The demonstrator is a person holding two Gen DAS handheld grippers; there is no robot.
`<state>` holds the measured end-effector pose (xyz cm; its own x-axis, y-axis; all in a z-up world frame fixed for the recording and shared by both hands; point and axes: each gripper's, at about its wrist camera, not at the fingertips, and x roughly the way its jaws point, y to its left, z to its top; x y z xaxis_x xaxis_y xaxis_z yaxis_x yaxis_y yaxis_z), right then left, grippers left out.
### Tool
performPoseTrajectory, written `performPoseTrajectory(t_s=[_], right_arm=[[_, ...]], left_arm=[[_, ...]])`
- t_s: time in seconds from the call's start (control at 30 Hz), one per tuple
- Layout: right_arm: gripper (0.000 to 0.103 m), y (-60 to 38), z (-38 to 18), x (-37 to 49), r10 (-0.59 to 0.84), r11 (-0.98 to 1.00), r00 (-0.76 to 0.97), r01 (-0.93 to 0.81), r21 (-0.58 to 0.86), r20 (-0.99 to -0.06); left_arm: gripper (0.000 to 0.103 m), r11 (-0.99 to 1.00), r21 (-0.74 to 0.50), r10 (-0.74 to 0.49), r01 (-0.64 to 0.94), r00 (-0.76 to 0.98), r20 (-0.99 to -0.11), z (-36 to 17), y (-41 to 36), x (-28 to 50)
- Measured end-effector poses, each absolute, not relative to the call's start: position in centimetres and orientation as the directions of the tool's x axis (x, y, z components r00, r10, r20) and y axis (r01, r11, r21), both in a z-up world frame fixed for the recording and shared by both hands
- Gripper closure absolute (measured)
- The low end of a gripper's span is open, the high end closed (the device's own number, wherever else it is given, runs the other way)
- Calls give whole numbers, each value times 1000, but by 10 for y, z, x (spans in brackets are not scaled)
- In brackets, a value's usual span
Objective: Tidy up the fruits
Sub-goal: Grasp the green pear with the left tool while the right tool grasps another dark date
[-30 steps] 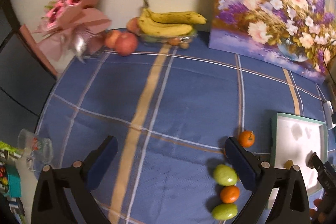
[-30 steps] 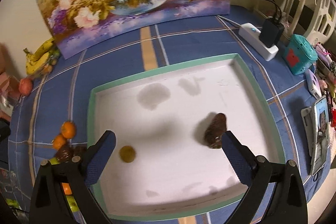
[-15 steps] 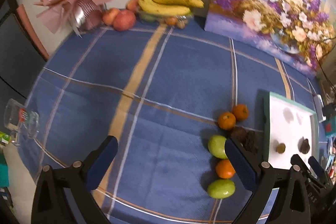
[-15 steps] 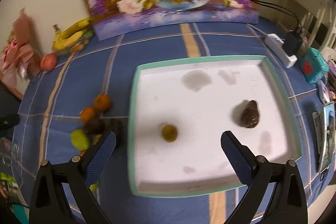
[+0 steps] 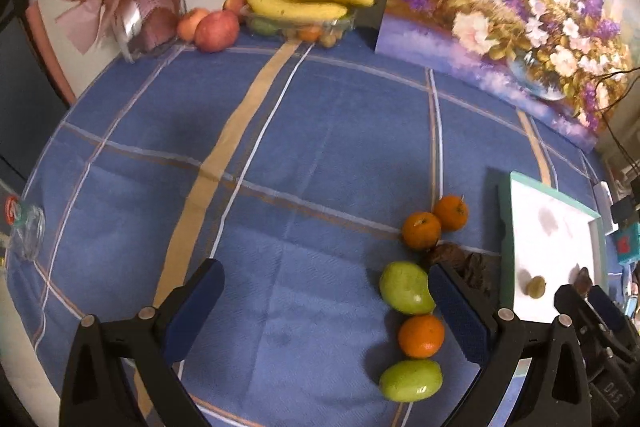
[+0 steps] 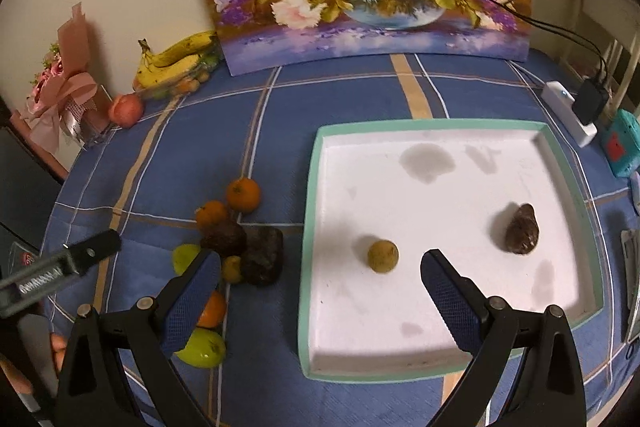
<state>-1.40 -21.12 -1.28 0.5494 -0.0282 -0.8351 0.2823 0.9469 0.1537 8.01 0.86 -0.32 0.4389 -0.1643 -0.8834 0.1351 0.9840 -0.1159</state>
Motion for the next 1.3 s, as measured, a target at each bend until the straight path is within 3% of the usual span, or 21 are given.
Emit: performPoseTrajectory(t_s=[0.23,0.6,0.67,0.73,0.83,1.03,1.3], right_arm=[[3,-204,-7,-3,10,948,583,254,194,-812],[4,-196,5,14,37,950,590,228,211,-806],[11,-196,6,16,45,948,590,230,222,-806],[28,-193,5,18,43,949,578,231,214,-815],[41,-188,-1,23,52,954,546,221,203,-836],[53,-177,-29,32,84,962,449,197,190,-890],[59,-171,-61,38,90,966,355,197,168,-931]], left_arm=[[0,971,-206,-238,119,462,-854,7,12,89],[2,965,-230,-263,129,428,-865,7,6,98],[2,964,-241,-266,112,399,-877,1,7,99],[8,962,-257,-271,89,365,-891,-8,8,100],[12,965,-254,-263,72,324,-909,-22,7,103],[13,956,-288,-292,51,249,-923,-45,0,106],[21,945,-318,-326,69,188,-927,-59,-11,106]])
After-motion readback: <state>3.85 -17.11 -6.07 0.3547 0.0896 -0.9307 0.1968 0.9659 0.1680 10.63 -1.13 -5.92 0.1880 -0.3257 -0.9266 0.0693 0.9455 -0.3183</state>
